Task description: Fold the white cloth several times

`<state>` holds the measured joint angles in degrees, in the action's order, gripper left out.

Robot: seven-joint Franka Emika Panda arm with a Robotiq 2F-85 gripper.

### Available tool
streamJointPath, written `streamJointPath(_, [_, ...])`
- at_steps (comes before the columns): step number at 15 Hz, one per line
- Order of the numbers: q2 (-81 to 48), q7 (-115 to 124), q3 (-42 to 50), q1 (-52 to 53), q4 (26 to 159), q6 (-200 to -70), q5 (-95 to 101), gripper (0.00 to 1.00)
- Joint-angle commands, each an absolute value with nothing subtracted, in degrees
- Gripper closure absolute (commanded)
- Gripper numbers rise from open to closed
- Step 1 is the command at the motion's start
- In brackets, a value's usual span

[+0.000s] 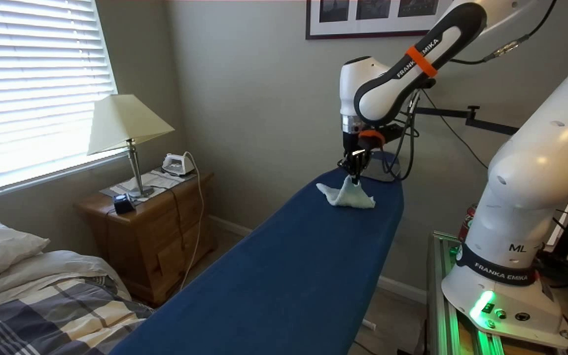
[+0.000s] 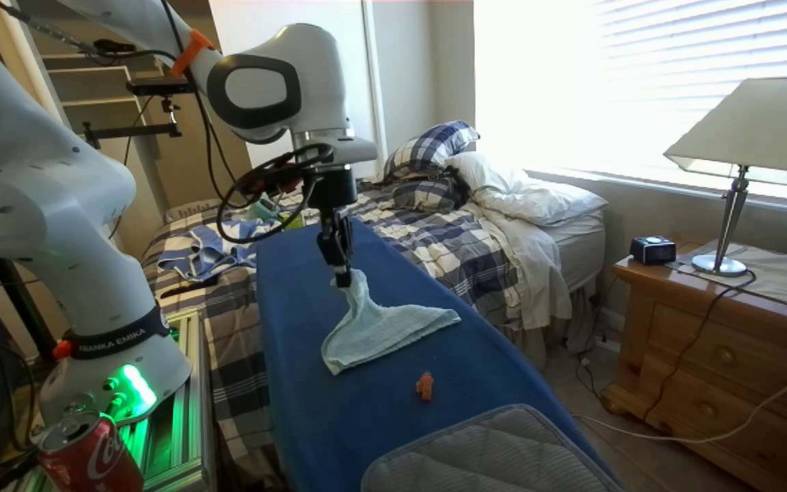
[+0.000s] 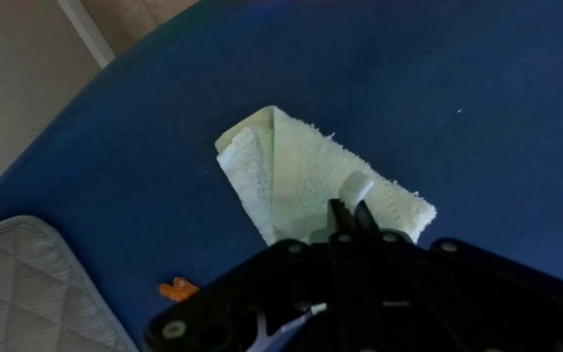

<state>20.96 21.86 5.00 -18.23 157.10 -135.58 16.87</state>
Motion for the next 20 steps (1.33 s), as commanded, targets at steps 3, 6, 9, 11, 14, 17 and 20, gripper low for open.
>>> streamJointPath(3, [19.95,21.54,5.43,-20.39,157.08,-141.96,19.57,0.99])
streamJointPath(6, [18.87,21.52,5.45,-20.99,157.11,-144.53,19.79,0.99])
streamJointPath(9, [17.72,21.34,5.61,-21.50,157.16,-146.55,19.88,0.99])
streamJointPath(11, [16.63,21.29,5.72,-21.64,157.18,-148.09,19.70,0.99])
streamJointPath(14, [15.10,21.30,5.92,-21.93,157.20,-150.55,19.76,0.99])
streamJointPath(17, [13.85,21.72,5.93,-22.38,157.20,-152.81,20.29,0.99])
streamJointPath(20, [12.75,21.92,6.01,-22.77,157.19,-154.47,20.80,0.74])
